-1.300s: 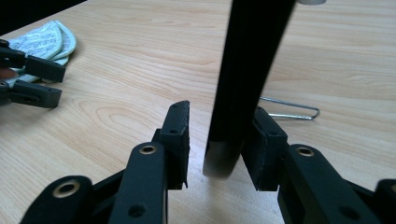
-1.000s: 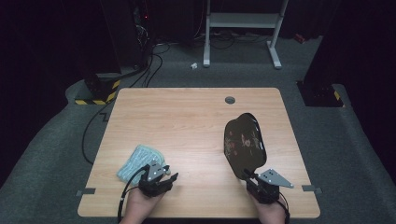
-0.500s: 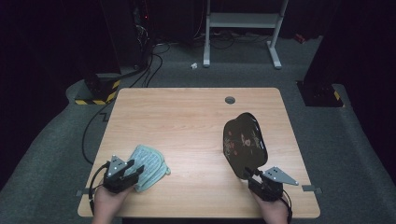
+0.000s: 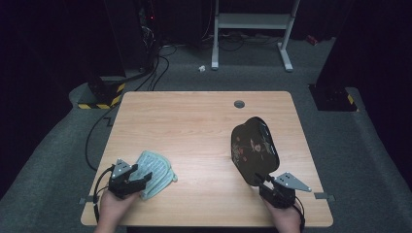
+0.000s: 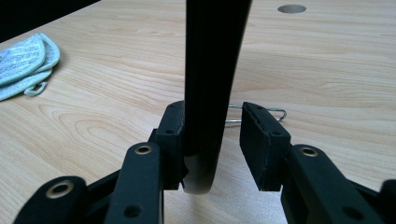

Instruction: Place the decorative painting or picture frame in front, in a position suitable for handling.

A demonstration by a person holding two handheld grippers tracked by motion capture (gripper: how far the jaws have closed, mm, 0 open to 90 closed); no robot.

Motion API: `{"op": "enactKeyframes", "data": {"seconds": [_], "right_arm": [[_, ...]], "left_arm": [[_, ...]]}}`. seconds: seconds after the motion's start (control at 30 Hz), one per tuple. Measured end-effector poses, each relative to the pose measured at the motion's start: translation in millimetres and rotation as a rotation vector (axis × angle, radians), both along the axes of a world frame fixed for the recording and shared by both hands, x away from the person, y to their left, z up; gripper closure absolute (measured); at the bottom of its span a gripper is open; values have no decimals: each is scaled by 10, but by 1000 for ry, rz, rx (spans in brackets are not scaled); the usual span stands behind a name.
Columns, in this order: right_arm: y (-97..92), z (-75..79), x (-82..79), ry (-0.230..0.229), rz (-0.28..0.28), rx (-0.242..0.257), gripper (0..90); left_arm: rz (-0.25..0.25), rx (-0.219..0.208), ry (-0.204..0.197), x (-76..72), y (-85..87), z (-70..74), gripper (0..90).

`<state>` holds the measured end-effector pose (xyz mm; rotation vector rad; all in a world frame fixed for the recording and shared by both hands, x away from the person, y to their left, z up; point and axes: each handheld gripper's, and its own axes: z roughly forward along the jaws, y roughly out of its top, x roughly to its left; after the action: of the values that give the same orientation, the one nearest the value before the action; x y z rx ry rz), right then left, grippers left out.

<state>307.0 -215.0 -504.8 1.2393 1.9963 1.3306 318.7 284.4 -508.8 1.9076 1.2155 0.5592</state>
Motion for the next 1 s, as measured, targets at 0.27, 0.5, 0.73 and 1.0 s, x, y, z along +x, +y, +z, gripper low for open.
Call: {"op": "enactKeyframes", "data": {"seconds": [0.27,0.5,0.73,1.0], "right_arm": [[-6,-2,-2,2,4,3,613],[-7,-4,-4,3,7,3,610],[-15,-5,-3,5,7,6,585],[-25,-18,-3,13,10,12,551]], "left_arm": [[-11,109,120,87,-99,-179,175],[-8,92,111,76,-77,-190,173],[4,93,102,65,-79,-201,161],[-1,107,83,32,-79,-191,302]]}}
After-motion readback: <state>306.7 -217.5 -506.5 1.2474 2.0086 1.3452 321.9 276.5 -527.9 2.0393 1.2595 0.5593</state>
